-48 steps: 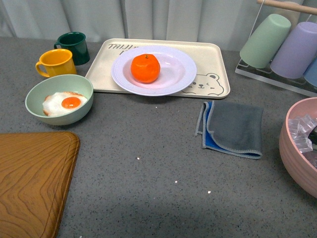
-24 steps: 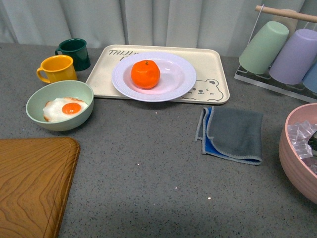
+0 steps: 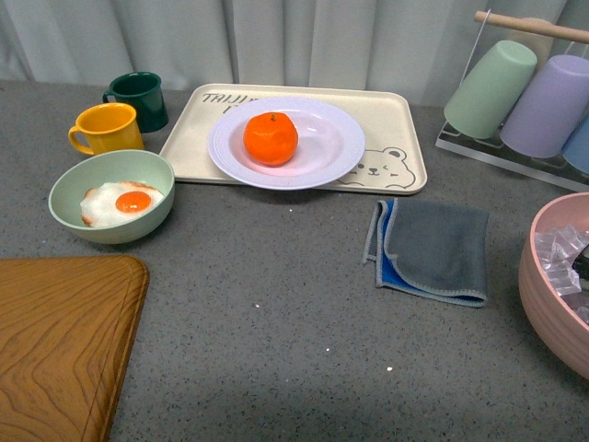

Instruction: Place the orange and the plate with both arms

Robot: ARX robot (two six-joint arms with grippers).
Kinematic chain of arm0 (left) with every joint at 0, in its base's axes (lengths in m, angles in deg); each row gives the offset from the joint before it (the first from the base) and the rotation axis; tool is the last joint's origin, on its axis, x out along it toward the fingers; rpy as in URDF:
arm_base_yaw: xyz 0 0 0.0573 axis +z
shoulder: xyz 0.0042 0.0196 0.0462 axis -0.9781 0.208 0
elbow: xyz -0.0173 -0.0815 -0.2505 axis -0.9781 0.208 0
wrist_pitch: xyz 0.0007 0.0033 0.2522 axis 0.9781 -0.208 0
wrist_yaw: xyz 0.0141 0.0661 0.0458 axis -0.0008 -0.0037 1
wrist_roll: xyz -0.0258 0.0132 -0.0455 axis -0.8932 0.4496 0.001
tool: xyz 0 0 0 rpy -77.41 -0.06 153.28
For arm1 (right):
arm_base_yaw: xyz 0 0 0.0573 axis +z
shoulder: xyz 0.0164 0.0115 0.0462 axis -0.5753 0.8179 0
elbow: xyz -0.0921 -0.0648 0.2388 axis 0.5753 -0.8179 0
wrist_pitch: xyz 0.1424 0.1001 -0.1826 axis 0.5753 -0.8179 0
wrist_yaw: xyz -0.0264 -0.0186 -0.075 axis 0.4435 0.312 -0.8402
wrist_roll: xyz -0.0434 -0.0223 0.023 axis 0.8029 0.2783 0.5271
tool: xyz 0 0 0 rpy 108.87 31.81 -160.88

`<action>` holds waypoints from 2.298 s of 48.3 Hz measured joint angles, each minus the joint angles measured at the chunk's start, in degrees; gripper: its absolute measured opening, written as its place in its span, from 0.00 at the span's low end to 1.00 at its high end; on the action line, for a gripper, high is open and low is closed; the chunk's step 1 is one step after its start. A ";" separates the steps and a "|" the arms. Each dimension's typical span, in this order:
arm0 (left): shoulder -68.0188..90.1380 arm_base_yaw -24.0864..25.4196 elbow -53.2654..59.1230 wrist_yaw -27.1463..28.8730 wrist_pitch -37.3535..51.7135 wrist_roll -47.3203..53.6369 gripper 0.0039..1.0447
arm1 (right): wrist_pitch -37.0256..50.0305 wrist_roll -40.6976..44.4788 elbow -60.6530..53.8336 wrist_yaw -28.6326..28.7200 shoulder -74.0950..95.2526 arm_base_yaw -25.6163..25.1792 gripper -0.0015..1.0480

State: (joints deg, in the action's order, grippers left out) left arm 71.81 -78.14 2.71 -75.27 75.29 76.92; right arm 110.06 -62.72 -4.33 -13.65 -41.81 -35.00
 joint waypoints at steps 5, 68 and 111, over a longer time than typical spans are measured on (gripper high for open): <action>0.00 0.00 0.00 0.00 0.00 0.02 0.94 | -2.03 0.00 0.00 0.02 -2.03 0.00 0.01; -0.02 0.00 0.00 0.00 0.00 0.00 0.94 | -22.93 0.04 0.04 0.15 -22.69 0.00 0.70; -0.02 0.00 0.00 0.00 0.00 0.00 0.94 | -22.93 0.02 0.04 0.15 -22.69 0.00 0.91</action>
State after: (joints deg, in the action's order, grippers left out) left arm 71.79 -78.14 2.71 -75.27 75.29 76.92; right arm 87.14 -62.70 -4.29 -13.50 -64.50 -35.00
